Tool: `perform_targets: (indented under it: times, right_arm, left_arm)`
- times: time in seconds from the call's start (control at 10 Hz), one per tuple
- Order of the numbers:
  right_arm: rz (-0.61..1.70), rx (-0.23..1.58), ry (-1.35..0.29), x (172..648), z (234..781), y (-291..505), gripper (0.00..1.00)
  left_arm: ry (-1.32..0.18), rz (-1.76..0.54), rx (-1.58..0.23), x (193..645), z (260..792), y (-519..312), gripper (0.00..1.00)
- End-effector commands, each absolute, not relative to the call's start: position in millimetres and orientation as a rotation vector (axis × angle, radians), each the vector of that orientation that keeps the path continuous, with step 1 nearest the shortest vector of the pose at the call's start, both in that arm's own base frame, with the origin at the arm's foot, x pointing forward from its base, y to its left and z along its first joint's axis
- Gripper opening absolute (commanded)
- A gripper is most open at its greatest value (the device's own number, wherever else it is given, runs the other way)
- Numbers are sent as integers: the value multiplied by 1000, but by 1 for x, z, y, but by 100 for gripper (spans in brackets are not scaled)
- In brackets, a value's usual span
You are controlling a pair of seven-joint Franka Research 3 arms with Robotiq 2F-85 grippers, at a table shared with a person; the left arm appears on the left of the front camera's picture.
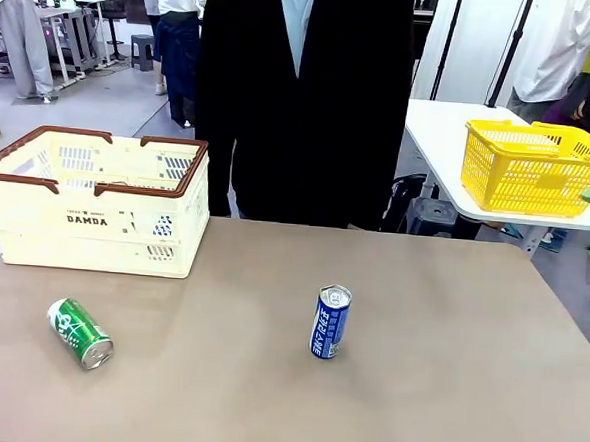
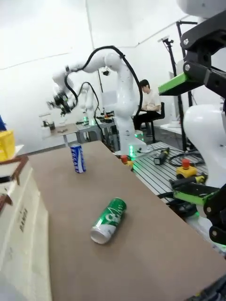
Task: Place the drinks into the Shopping basket.
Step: Pick up one drink and place it into the Shopping basket.
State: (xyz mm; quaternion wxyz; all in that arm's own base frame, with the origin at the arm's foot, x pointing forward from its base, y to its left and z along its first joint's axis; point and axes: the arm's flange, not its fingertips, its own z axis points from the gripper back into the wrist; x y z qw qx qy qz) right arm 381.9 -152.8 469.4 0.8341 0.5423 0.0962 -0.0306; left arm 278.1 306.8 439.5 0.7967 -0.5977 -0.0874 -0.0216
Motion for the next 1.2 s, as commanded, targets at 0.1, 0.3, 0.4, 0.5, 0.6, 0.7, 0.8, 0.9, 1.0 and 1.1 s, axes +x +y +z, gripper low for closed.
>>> perform_targets:
  times: [0.1,0.3,0.4,0.5,0.6,0.7,0.8,0.9,1.0,1.1]
  right_arm:
    - [-257,1390,-61,361,422,-183,100]
    - [-194,1266,145,369,442,-190,100]
    - [-194,1266,145,369,442,-190,100]
    - [-194,1266,145,369,442,-190,100]
    - [-194,1266,145,369,442,-190,100]
    - [-194,1266,145,369,442,-190,100]
    - [-194,1266,145,369,442,-190,100]
    - [-194,1266,145,369,442,-190,100]
    - [-194,1266,145,369,442,-190,100]
    - [-194,1266,145,369,442,-190,100]
  left_arm:
    - [-239,-57,-1225,273,450,264,100]
    - [-178,-136,-1183,258,453,225,100]
    - [-203,-120,-1166,263,455,219,100]
    - [-194,-121,-1221,271,450,252,100]
    - [-194,-121,-1221,271,450,252,100]
    - [-194,-121,-1221,271,450,252,100]
    - [-194,-121,-1221,271,450,252,100]
    - [-192,-117,-1201,267,449,243,100]
    - [-256,11,-1164,271,484,233,100]
    - [-243,-50,-1081,278,513,185,100]
